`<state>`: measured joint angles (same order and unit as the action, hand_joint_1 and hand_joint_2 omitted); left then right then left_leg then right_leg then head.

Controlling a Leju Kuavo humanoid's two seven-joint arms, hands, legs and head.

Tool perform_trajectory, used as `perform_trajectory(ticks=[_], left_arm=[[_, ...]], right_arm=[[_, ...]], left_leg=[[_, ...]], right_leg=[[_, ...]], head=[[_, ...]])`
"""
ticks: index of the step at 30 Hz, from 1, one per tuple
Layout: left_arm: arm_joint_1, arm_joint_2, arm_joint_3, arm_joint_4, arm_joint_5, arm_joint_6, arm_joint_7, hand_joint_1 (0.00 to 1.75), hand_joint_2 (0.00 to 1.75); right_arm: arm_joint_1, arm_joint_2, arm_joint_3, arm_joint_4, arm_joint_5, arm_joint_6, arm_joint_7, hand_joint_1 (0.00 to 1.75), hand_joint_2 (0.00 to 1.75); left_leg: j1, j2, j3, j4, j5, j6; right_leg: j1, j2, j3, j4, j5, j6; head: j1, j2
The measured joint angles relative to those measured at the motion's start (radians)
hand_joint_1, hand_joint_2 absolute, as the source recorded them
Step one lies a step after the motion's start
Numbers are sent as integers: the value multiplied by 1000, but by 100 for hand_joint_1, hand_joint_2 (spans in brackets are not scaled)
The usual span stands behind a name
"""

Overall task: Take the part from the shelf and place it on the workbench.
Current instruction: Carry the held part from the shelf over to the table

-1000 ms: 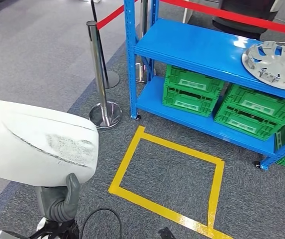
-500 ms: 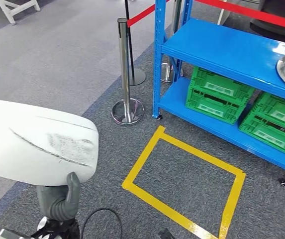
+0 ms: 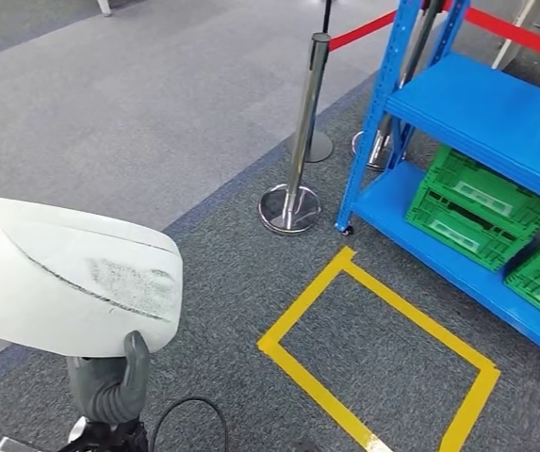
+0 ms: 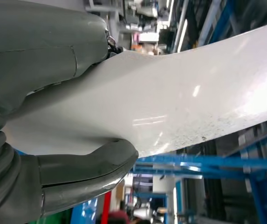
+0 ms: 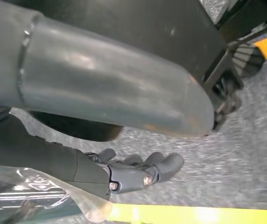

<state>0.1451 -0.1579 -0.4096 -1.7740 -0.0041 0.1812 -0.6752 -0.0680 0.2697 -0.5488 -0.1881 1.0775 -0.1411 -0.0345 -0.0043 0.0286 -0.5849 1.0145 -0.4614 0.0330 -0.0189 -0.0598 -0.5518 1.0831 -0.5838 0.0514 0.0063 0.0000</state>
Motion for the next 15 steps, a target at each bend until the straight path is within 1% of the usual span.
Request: perform_trajectory(ticks=[1, 2, 3, 4, 5, 6, 7, 8, 9, 10, 11, 12, 13, 14, 15], left_arm=[[3, 0, 1, -1, 2, -1, 0, 175, 175], [5, 0, 3, -1, 4, -2, 0, 175, 175], [8, 1, 5, -1, 4, -3, 0, 175, 175], [12, 1, 7, -1, 4, -5, 0, 175, 175], [15, 2, 10, -1, 4, -6, 0, 175, 175], [17, 2, 12, -1, 4, -8, 0, 175, 175], [18, 2, 13, -1, 3, -9, 0, 175, 175], [19, 1, 15, -1, 2, -10, 0, 175, 175], [19, 1, 17, -1, -1, -10, 0, 175, 175], [20, 0, 19, -1, -3, -9, 0, 175, 175], [22, -1, 21, 0, -4, -9, 0, 175, 175], [23, -2, 23, 2, -5, -7, 0, 175, 175], [23, -3, 25, 5, -5, -5, 0, 175, 175], [21, -3, 27, 10, -6, -1, 0, 175, 175], [18, -4, 28, 15, -7, 5, 0, 175, 175]], right_arm=[[2, 0, 3, 0, 2, 0, 0, 0, 0], [3, 0, 5, 0, 2, -1, -1, 0, 0], [5, -1, 6, 0, 2, -2, -1, 0, 0], [7, -1, 7, 0, 2, -3, -1, 0, 0], [7, -1, 7, 0, 2, -4, -2, 0, 0], [6, -2, 7, 0, 2, -5, -4, 0, 0], [6, -2, 7, 0, 2, -5, -5, 0, 0], [6, -2, 7, 0, 1, -5, -6, 0, 0], [6, -2, 7, 0, -1, -4, -7, 0, 0], [6, -2, 7, 0, -3, -3, -7, 0, 0], [5, -2, 6, 0, -5, -3, -6, 0, 0], [5, -1, 6, 0, -8, -3, -6, 0, 0], [5, 0, 5, 0, -11, -3, -6, 0, 0], [5, 1, 5, 0, -14, -3, -6, 0, 0], [6, 1, 5, 0, -15, -2, -7, 0, 0]], left_leg=[[-1, -12, -1, -1, 2, 5], [-2, -26, -2, 0, 3, 7], [-4, -41, -2, 0, 3, 9], [-6, -56, -2, 0, 3, 9], [-6, -72, 0, 1, 3, 9], [-7, -88, 1, 2, 3, 9], [-6, -102, 1, 3, 3, 8], [-8, -116, 0, 8, 1, 6], [-8, -128, -4, 12, 1, 2], [-7, -138, -10, 15, 2, -3], [-6, -149, -15, 16, 4, -10], [-3, -158, -18, 16, 6, -15], [-4, -150, -22, 21, 3, -20], [-4, -130, -31, 41, -10, -26], [-5, -103, -48, 79, -33, -32]], right_leg=[[0, 31, -30, 64, -33, -1], [1, 47, -64, 137, -62, -3], [2, 55, -94, 194, -77, -4], [3, 58, -111, 220, -74, -6], [4, 61, -111, 205, -49, -9], [5, 68, -92, 153, -11, -13], [5, 89, -65, 84, 29, -16], [2, 112, -36, 15, 56, -20], [1, 131, -15, -30, 69, -22], [0, 144, -3, -53, 70, -24], [1, 140, 2, -60, 68, -27], [1, 129, 5, -61, 70, -31], [1, 118, 7, -65, 73, -35], [0, 104, 10, -69, 75, -40], [-2, 88, 13, -73, 76, -44]], head=[[3, 0], [4, 0], [5, 0], [5, 0], [5, 0], [5, 0], [5, 0], [5, 0], [5, 0], [4, 0], [4, 0], [4, 0], [4, 0], [0, 0], [-3, 0]])
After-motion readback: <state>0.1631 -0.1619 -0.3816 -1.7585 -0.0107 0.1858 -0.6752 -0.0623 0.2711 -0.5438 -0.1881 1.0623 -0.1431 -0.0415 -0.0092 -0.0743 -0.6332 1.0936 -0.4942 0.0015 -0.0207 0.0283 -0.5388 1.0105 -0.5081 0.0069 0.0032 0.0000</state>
